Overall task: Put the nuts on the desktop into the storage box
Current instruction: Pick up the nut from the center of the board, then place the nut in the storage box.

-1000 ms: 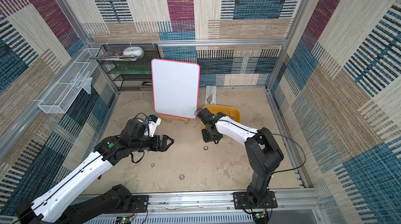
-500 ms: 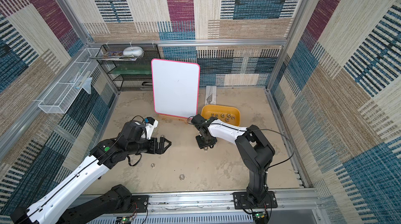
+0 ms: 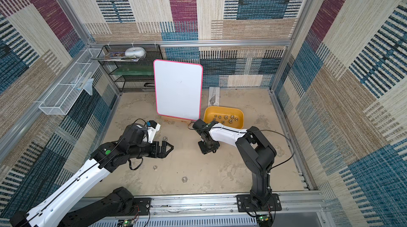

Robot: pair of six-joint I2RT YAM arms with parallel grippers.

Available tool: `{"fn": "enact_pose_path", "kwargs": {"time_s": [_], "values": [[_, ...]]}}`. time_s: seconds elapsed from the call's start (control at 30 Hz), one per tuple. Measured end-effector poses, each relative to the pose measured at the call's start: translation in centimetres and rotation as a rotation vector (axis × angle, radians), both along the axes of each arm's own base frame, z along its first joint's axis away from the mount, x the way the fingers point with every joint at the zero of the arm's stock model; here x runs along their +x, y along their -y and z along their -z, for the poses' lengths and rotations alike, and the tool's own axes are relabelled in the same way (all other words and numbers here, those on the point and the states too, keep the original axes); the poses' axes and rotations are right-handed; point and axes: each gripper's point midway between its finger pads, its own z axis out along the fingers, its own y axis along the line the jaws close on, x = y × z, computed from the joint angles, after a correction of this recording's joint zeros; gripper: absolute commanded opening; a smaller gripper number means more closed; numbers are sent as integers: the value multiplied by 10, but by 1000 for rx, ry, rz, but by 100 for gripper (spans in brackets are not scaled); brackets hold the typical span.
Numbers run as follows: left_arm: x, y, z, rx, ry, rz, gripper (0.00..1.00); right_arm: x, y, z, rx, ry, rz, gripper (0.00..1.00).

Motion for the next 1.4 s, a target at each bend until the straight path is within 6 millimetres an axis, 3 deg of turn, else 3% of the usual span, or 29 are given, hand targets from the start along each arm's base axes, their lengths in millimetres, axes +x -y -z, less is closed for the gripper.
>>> {"fn": "enact_pose_path", "kwargs": {"time_s": [0.2, 0.4, 0.67, 0.9, 1.17, 1.4], "values": [[0, 0, 0, 0, 0, 0, 100, 1, 2, 1, -14, 7, 3, 22], [0, 0, 1, 1, -2, 0, 100, 11, 1, -17, -16, 57, 15, 22], [2, 2, 4, 7, -14, 1, 100, 53, 2, -63, 15, 180, 78, 25], [7, 7, 1, -1, -10, 6, 100, 106, 29, -95, 49, 260, 203, 25], [18, 18, -1, -16, -19, 21, 100, 153, 64, -89, 31, 263, 321, 25], [30, 27, -2, -12, -14, 35, 100, 185, 69, -71, 20, 246, 341, 25]]}}
